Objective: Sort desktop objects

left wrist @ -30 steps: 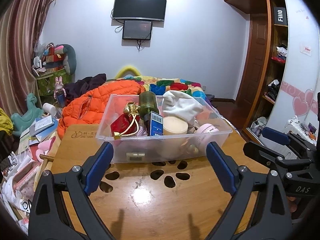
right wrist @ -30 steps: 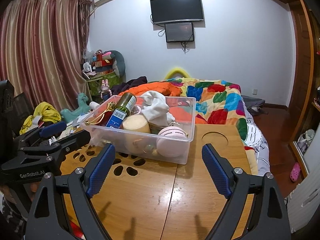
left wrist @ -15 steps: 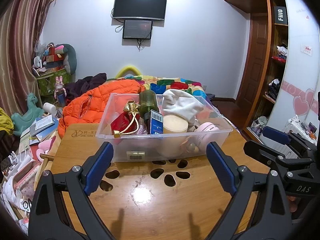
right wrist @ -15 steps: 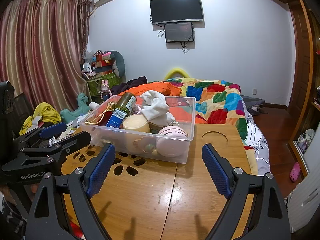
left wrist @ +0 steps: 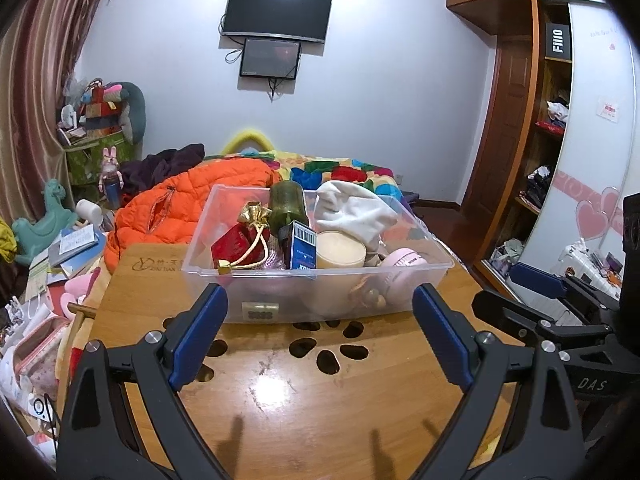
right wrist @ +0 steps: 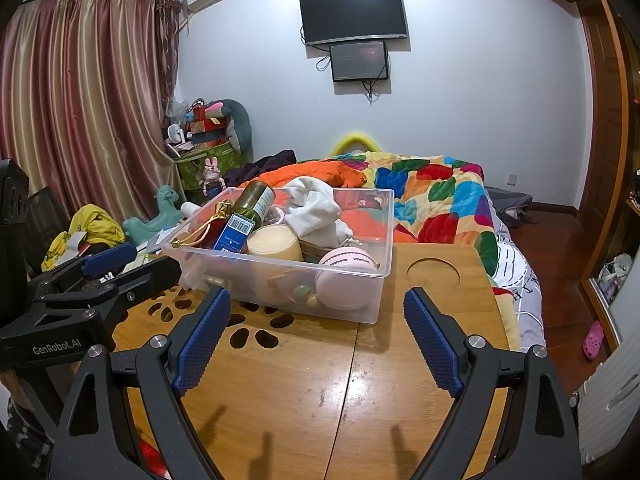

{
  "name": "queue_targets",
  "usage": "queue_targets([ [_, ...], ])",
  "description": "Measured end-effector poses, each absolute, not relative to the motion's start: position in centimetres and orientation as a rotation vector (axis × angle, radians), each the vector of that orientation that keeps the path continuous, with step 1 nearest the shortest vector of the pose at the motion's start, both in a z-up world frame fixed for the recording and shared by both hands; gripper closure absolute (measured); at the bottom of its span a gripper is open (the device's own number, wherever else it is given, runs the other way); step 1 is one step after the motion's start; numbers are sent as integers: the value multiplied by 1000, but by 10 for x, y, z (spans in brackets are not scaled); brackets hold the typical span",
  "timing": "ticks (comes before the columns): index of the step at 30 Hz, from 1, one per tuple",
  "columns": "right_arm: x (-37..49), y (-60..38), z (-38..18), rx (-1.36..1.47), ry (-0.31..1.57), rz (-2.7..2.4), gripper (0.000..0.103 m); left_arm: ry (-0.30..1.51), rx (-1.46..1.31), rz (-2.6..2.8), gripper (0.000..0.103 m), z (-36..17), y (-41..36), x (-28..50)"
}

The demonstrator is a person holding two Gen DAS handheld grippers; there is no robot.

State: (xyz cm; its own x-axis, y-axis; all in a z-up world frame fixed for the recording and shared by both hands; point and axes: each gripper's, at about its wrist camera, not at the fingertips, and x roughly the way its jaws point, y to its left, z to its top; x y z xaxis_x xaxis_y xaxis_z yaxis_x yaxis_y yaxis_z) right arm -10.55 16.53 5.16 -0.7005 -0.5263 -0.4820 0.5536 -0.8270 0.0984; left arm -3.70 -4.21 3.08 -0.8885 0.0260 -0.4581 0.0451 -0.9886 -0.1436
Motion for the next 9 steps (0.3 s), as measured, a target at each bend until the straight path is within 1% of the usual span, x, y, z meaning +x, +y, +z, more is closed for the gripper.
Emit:
queue_targets([
  [9,-107,163,49,687,73,-2441,17,196,681,-3042,8,36,-37,-31],
])
